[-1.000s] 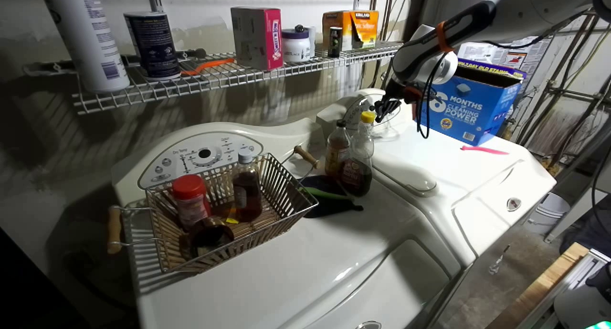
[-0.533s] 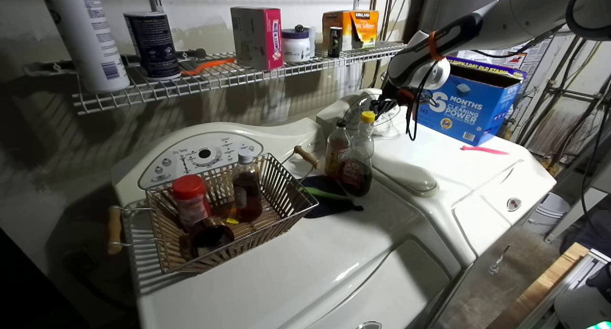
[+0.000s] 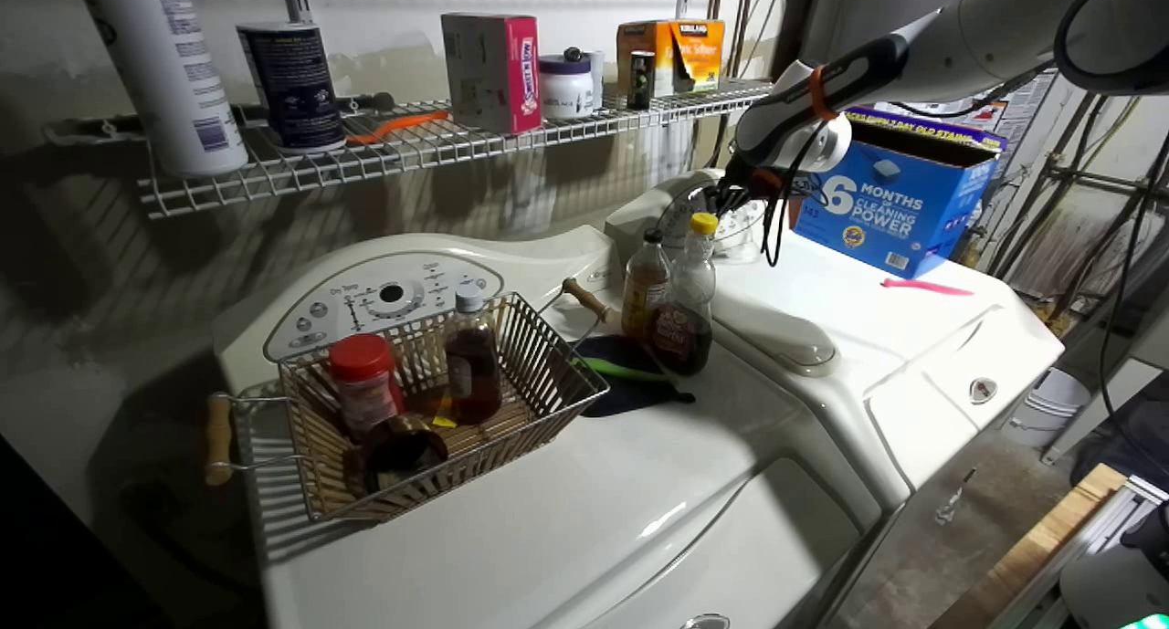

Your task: Press a button on the washing machine on the right

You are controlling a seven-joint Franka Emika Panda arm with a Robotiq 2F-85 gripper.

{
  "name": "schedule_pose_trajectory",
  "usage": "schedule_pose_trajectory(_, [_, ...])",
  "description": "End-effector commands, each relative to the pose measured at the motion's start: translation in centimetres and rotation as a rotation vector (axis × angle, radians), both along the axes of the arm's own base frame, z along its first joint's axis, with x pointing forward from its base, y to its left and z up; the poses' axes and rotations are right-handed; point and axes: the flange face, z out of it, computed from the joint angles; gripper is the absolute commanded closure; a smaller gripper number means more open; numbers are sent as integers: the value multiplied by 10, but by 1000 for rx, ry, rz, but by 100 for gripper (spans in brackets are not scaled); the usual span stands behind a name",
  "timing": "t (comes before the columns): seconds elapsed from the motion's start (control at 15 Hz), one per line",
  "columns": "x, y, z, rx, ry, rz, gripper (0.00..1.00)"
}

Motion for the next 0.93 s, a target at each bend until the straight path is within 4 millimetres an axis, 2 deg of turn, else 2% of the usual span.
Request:
schedule_pose_trajectory(0.0, [14,-1,-4,-8,-36,-35,100])
schedule_pose_trajectory(0.87, [24,2,-23,-18,-39,-51,100])
